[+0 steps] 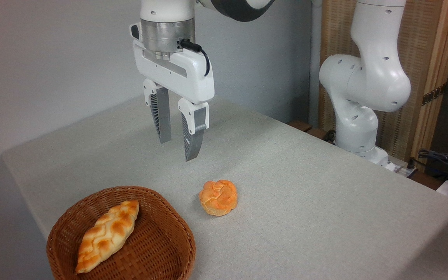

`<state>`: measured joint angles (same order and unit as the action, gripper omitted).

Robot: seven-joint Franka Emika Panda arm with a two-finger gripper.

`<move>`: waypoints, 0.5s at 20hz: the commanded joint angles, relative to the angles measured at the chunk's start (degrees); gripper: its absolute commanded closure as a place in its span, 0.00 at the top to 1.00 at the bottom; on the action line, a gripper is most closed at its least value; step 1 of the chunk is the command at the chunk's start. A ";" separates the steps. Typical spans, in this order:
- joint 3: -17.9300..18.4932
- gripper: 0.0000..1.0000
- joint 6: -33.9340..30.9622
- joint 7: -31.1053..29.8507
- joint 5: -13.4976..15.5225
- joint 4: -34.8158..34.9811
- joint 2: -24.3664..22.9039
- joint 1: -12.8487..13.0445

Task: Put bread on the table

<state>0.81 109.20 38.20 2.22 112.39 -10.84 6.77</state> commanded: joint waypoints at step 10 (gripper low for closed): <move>0.16 1.00 -3.47 -0.23 0.32 -1.38 0.20 0.09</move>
<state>0.81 107.38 38.20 2.23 112.22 -10.87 6.77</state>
